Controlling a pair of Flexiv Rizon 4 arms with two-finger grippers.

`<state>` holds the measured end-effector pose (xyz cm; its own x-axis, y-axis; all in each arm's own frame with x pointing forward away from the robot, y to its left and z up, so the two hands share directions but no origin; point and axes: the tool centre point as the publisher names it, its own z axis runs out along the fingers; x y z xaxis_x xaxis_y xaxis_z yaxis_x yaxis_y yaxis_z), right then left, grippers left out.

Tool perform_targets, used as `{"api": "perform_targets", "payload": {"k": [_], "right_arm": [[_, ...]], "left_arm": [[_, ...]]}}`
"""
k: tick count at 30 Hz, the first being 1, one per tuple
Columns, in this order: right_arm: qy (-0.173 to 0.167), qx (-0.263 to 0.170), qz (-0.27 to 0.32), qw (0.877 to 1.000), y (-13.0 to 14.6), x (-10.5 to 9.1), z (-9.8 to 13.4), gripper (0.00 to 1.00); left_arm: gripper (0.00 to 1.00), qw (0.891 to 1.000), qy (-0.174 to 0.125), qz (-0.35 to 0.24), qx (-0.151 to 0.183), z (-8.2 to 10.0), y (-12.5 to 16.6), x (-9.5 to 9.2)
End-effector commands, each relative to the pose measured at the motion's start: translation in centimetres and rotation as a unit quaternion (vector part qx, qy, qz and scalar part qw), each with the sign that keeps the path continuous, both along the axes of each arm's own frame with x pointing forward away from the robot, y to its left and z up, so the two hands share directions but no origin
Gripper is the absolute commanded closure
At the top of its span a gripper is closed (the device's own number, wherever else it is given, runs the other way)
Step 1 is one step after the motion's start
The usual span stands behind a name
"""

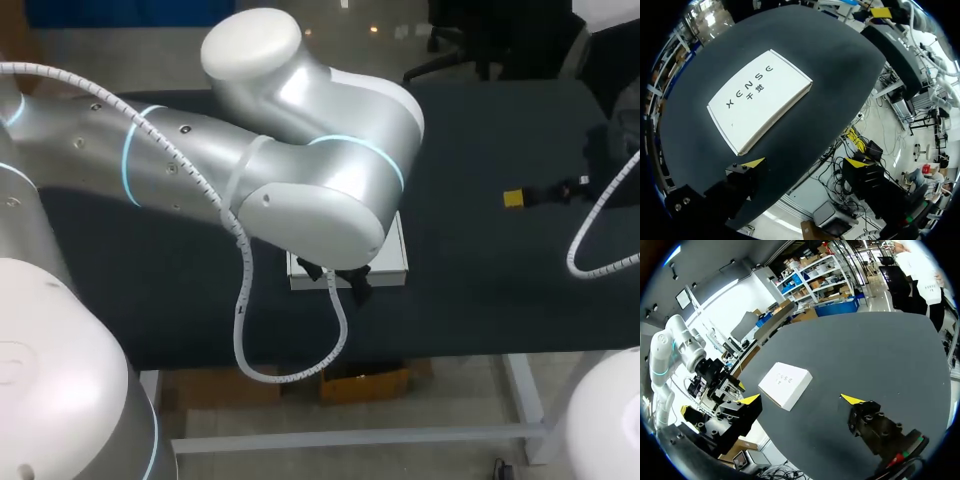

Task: Assemble the packaging by folding the flat box into shape, placing the metal phone stand inside, and closing the box properly

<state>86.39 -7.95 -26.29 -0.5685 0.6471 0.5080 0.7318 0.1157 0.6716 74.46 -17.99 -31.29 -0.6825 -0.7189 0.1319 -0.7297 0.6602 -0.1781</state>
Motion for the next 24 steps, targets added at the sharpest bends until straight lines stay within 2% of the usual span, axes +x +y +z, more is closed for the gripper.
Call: {"api": "perform_targets", "payload": {"k": [1,6,10,14,16,18,19,24], "right_arm": [[-0.001,0.0,-0.001,1.0,0.0,-0.2,0.0,0.0],[-0.001,0.0,-0.001,1.0,0.0,-0.2,0.0,0.0],[-0.046,0.006,-0.024,0.999,-0.5,0.6,0.5,0.0],[-0.099,0.011,-0.046,0.994,-1.7,1.5,1.2,0.0],[-0.114,0.015,-0.05,0.992,-2.0,1.8,1.5,0.0],[-0.133,0.015,-0.052,0.99,-2.4,2.2,1.7,0.0],[-0.142,0.021,-0.052,0.988,-2.6,2.4,1.7,0.0],[-0.187,0.038,-0.047,0.98,-3.2,3.4,1.6,0.0]], "left_arm": [[0.0,1.0,0.0,0.001,0.002,0.0,-0.2,0.0],[0.0,1.0,0.0,0.001,0.002,0.0,-0.2,0.0],[0.0,0.999,0.001,0.05,-0.002,-0.9,-0.9,0.0],[0.0,0.996,-0.007,0.091,0.013,-1.6,-1.7,-0.1],[0.0,0.995,-0.004,0.1,0.009,-1.7,-2.0,-0.3],[0.0,0.993,-0.01,0.115,0.022,-2.1,-2.4,-0.6],[0.0,0.993,-0.001,0.117,0.015,-2.2,-2.5,-0.6],[0.0,0.985,0.0,0.169,0.024,-3.2,-2.9,-0.7]]}}
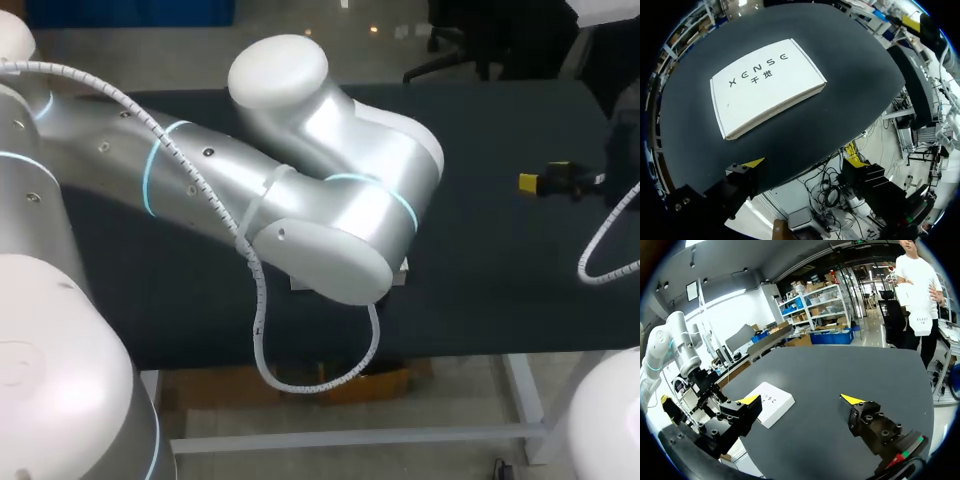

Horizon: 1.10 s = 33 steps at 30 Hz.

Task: Assemble the packaging by folding the flat box into shape, placing the metal phone stand inside, and closing the box properly

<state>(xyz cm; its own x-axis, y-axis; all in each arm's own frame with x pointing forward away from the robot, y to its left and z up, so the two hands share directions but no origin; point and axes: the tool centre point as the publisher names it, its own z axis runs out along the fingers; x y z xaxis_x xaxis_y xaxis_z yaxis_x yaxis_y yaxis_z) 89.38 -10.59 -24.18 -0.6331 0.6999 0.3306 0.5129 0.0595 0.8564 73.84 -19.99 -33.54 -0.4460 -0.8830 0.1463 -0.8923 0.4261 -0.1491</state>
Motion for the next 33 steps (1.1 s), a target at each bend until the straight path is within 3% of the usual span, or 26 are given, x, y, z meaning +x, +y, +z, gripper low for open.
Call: {"api": "perform_targets", "payload": {"k": [1,12,29,33], "right_arm": [[-0.05,0.038,0.005,0.998,-0.6,0.6,-0.7,0.0],[-0.107,0.034,0.019,0.994,-1.8,3.5,-1.4,0.0],[-0.145,0.002,0.044,0.988,-1.8,6.3,-1.0,0.0],[-0.139,-0.008,0.051,0.989,-1.9,6.6,-1.0,0.0]], "left_arm": [[0.0,0.999,-0.009,0.028,0.021,-1.1,-0.9,-0.1],[0.0,0.995,-0.011,0.092,0.026,-2.9,-1.4,0.5],[0.0,0.99,-0.008,0.139,0.034,-4.6,-1.7,1.7],[0.0,0.987,-0.009,0.154,0.043,-4.9,-2.0,2.1]]}}
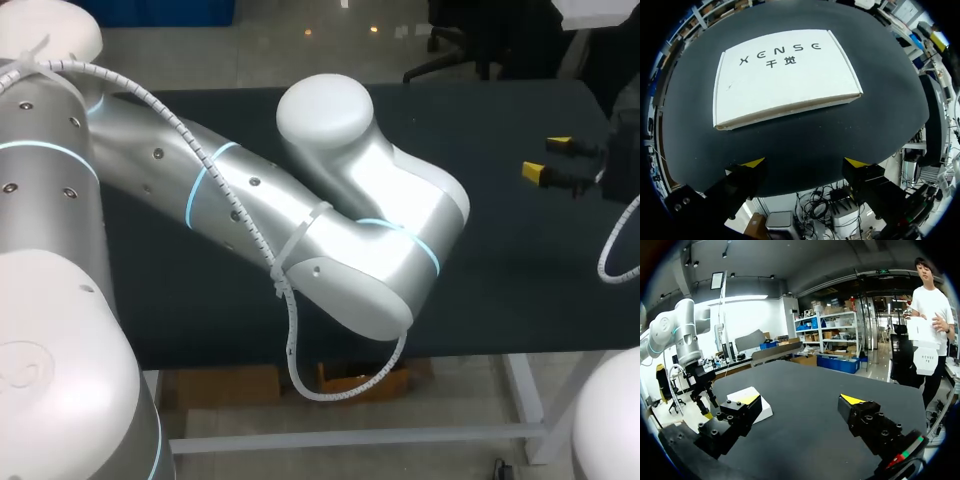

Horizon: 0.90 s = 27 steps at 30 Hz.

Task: Assemble the packaging by folding the flat box into shape, placing the metal phone stand inside, and closing the box properly

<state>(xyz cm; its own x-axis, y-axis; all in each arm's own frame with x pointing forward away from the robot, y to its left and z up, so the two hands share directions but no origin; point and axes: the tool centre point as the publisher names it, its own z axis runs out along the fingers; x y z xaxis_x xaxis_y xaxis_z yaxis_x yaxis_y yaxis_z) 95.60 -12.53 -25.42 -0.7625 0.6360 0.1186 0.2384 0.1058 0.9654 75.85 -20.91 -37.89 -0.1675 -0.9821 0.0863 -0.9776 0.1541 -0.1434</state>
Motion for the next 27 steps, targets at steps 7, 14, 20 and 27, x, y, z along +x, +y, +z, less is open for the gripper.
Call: {"api": "perform_targets", "payload": {"k": [7,14,20,27], "right_arm": [[0.005,-0.003,0.003,1.0,0.0,0.4,0.2,0.0],[0.005,-0.003,0.003,1.0,0.0,0.4,0.2,0.0],[0.005,-0.003,0.003,1.0,0.0,0.4,0.2,0.0],[-0.003,-0.011,0.006,1.0,0.2,0.6,0.2,0.0]], "left_arm": [[0.0,0.999,0.019,0.023,0.017,-1.0,-1.6,0.6],[0.0,0.999,0.024,0.03,0.018,-1.1,-1.6,0.7],[0.0,0.999,0.032,0.041,0.012,-1.4,-1.1,1.1],[0.0,0.997,0.046,0.057,0.017,-1.7,-0.8,2.1]]}}
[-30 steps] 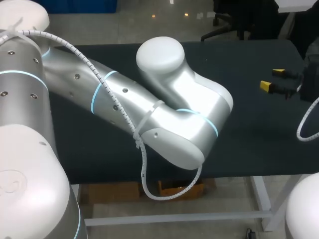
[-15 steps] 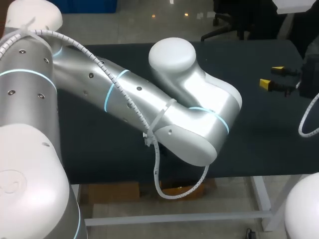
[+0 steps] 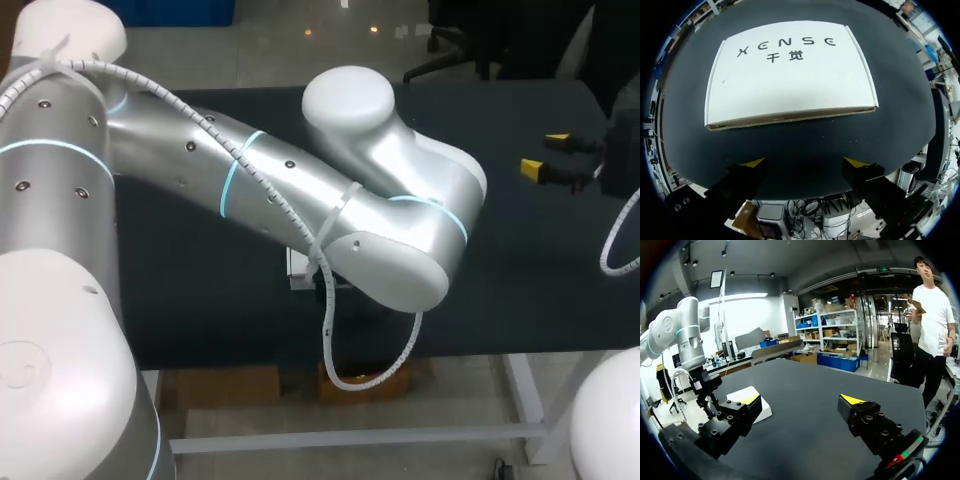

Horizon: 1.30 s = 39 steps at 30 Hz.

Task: Assemble the packaging by folding the flat box into shape, placing the metal phone stand inside, and closing the box properly

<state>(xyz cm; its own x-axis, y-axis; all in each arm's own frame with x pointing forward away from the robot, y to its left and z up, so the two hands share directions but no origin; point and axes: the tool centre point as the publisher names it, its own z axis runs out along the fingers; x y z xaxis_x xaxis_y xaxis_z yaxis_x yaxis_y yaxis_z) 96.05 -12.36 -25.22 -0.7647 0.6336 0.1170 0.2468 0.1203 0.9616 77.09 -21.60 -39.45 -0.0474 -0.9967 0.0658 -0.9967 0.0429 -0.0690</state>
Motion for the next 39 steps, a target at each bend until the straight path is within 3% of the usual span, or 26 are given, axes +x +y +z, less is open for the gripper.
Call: {"api": "perform_targets", "payload": {"k": [1,7,30,39], "right_arm": [[-0.014,0.001,0.009,1.0,0.2,0.3,0.0,0.0],[-0.031,-0.013,0.015,0.999,0.3,1.0,0.1,0.0],[-0.024,-0.08,0.004,0.997,0.3,3.8,0.7,0.0],[-0.024,-0.08,0.004,0.996,0.3,3.9,0.7,0.0]], "left_arm": [[0.0,1.0,0.011,0.002,0.004,-0.1,0.0,1.0],[0.0,1.0,0.013,0.008,0.005,0.0,0.2,1.9],[0.0,0.999,0.029,0.016,0.003,-0.7,0.3,4.5],[0.0,0.999,0.033,0.023,0.005,-0.6,0.4,5.8]]}}
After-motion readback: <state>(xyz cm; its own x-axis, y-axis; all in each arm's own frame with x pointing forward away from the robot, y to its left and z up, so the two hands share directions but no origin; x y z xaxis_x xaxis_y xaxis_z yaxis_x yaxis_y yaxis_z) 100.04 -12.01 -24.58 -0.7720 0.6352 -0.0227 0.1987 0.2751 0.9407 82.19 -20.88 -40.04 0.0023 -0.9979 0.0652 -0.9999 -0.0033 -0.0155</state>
